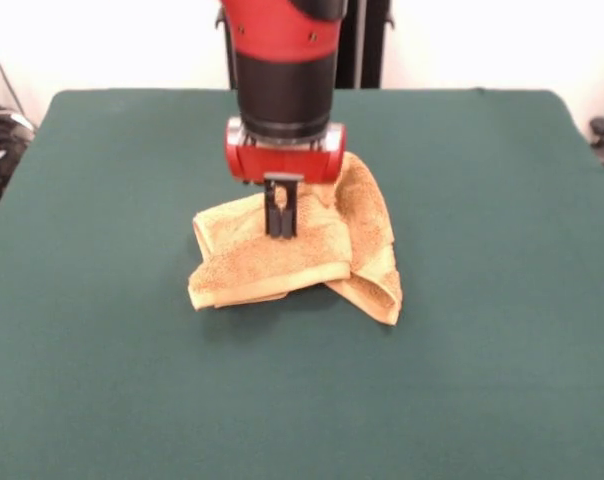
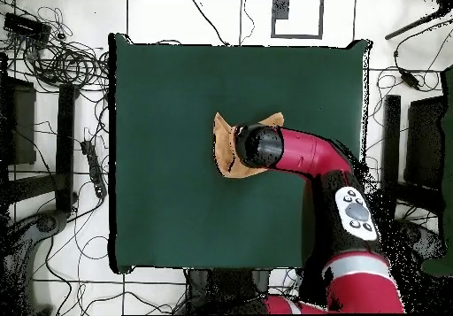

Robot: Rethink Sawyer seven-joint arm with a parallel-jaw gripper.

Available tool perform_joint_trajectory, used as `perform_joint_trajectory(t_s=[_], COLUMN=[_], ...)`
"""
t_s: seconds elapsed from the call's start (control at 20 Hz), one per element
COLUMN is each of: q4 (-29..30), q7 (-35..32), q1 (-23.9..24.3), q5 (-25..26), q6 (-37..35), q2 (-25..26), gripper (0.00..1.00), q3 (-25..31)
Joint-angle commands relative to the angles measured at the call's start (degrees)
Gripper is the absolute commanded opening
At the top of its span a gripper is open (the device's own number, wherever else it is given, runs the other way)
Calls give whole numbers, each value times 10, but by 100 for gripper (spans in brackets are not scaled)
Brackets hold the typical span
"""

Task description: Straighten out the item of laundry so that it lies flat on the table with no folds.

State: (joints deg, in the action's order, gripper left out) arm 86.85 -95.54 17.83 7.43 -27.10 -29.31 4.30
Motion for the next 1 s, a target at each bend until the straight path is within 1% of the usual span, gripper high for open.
perform_joint_trajectory(t_s=[0.05,0.25,0.4,0.6,1.0], q4=[117,105,113,123,118], q7=[-45,-39,-56,-51,-56], q1=[6,14,5,9,11], q5=[20,35,45,48,69], q6=[82,123,170,172,201], q2=[-30,4,10,8,24], gripper=[0,0,0,0,0], q3=[80,82,68,67,64])
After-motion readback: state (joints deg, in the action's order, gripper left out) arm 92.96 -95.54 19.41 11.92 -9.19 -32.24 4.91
